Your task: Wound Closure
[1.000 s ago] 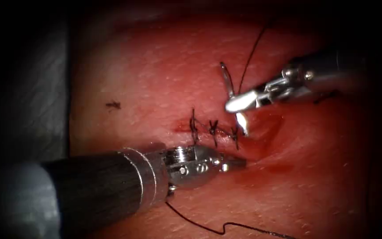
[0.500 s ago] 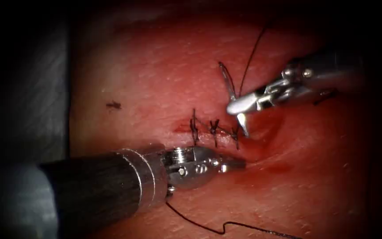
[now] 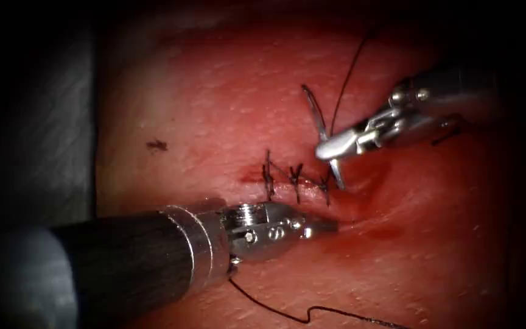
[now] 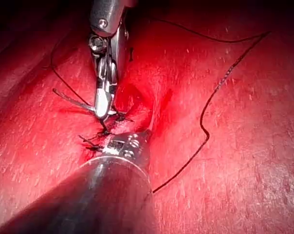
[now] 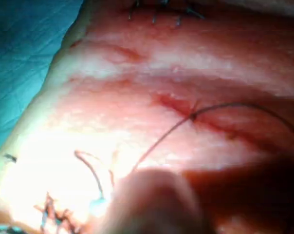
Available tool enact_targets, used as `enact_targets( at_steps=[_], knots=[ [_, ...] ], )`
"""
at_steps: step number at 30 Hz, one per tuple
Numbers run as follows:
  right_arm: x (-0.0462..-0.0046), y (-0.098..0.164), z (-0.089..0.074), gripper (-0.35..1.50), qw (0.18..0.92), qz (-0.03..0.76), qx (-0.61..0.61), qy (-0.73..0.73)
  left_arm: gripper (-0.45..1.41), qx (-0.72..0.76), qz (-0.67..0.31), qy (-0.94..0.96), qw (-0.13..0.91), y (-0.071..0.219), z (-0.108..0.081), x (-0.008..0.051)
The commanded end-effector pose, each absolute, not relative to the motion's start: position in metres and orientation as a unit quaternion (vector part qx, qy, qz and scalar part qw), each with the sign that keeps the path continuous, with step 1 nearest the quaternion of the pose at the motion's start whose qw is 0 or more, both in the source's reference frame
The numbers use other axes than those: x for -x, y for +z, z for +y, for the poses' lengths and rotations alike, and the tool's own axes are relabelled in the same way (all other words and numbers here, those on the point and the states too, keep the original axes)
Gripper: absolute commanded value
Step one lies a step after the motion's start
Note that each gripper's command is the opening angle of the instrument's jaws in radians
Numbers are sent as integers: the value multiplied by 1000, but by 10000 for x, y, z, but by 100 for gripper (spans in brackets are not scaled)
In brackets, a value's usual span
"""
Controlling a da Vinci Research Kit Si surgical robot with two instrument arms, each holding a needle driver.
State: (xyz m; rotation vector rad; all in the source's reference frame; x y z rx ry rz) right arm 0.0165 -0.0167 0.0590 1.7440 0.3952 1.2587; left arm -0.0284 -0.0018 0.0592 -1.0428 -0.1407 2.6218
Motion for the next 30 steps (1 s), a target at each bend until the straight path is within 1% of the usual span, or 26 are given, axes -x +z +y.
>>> enact_targets(
  at_steps=[1, 17, 30],
  knots=[
    [-172, 595, -181, -35, 456, 157, -714, 508, -45, 365, -50, 916, 157, 598, -20, 290],
    [-164, 579, -207, -35, 459, 149, -729, 486, -45, 364, -49, 917, 158, 598, -20, 290],
    [-163, 575, -205, -35, 455, 155, -724, 496, -45, 364, -49, 917, 158, 599, -20, 290]
  ],
)
